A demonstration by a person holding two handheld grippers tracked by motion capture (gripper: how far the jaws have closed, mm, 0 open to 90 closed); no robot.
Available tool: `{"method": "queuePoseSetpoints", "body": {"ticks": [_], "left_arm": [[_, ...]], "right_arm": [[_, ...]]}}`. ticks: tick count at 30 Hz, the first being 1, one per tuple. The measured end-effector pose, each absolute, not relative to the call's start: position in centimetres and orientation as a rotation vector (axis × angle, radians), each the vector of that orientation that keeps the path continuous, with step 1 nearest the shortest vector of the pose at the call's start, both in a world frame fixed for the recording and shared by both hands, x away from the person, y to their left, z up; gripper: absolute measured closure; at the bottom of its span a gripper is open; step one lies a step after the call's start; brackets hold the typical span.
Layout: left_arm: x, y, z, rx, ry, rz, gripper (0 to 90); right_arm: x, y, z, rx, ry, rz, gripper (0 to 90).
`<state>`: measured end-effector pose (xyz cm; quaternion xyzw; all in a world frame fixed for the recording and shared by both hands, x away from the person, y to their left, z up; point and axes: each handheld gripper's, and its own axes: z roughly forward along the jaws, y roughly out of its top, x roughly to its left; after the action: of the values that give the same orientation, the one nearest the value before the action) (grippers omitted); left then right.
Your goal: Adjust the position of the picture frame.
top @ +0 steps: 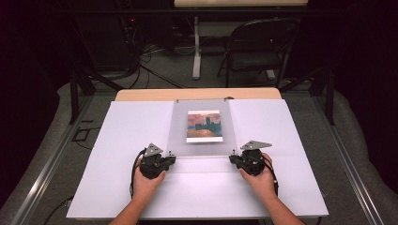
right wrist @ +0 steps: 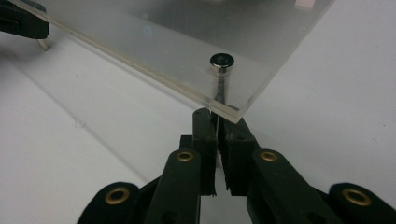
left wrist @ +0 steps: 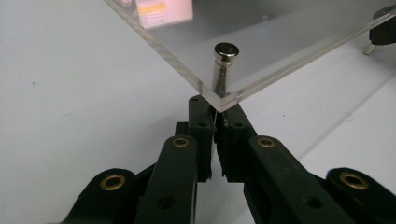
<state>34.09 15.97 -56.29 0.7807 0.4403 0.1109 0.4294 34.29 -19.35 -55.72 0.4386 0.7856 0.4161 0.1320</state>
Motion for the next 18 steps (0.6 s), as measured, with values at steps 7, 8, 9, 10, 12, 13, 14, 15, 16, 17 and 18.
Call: {"method": "queuePoseSetpoints", "body": {"ticks": [7,8,9,10,12,13,14,15,16,17,18], "left_arm": [[34.3,15.83,-56.34,1.942,1.103,0.284,84.8],[34.34,15.77,-56.36,1.938,1.106,0.283,84.8],[34.39,15.72,-56.37,1.936,1.104,0.282,84.8],[34.4,15.66,-56.36,1.937,1.106,0.286,84.8],[34.41,15.72,-56.38,1.938,1.103,0.284,84.8],[34.41,15.75,-56.4,1.937,1.103,0.285,84.8],[34.4,15.76,-56.42,1.936,1.102,0.287,84.8],[34.38,15.76,-56.42,1.936,1.104,0.286,84.8],[34.35,15.74,-56.43,1.934,1.106,0.287,84.8],[34.33,15.73,-56.42,1.936,1.106,0.289,84.7],[34.34,15.75,-56.42,1.937,1.105,0.291,84.7]], "right_arm": [[34.52,-19.44,-55.78,1.278,2.268,1.213,85.3],[34.57,-19.47,-55.79,1.274,2.267,1.213,85.3],[34.6,-19.49,-55.8,1.276,2.262,1.21,85.3],[34.66,-19.53,-55.82,1.275,2.262,1.209,85.3],[34.73,-19.56,-55.91,1.278,2.261,1.213,85.3],[34.75,-19.55,-55.92,1.278,2.262,1.215,85.2],[34.74,-19.5,-55.94,1.28,2.258,1.218,85.2],[34.73,-19.47,-55.95,1.279,2.257,1.215,85.2],[34.71,-19.46,-55.94,1.281,2.257,1.212,85.2],[34.67,-19.45,-55.95,1.286,2.255,1.216,85.3],[34.64,-19.43,-55.95,1.292,2.253,1.219,85.3]]}}
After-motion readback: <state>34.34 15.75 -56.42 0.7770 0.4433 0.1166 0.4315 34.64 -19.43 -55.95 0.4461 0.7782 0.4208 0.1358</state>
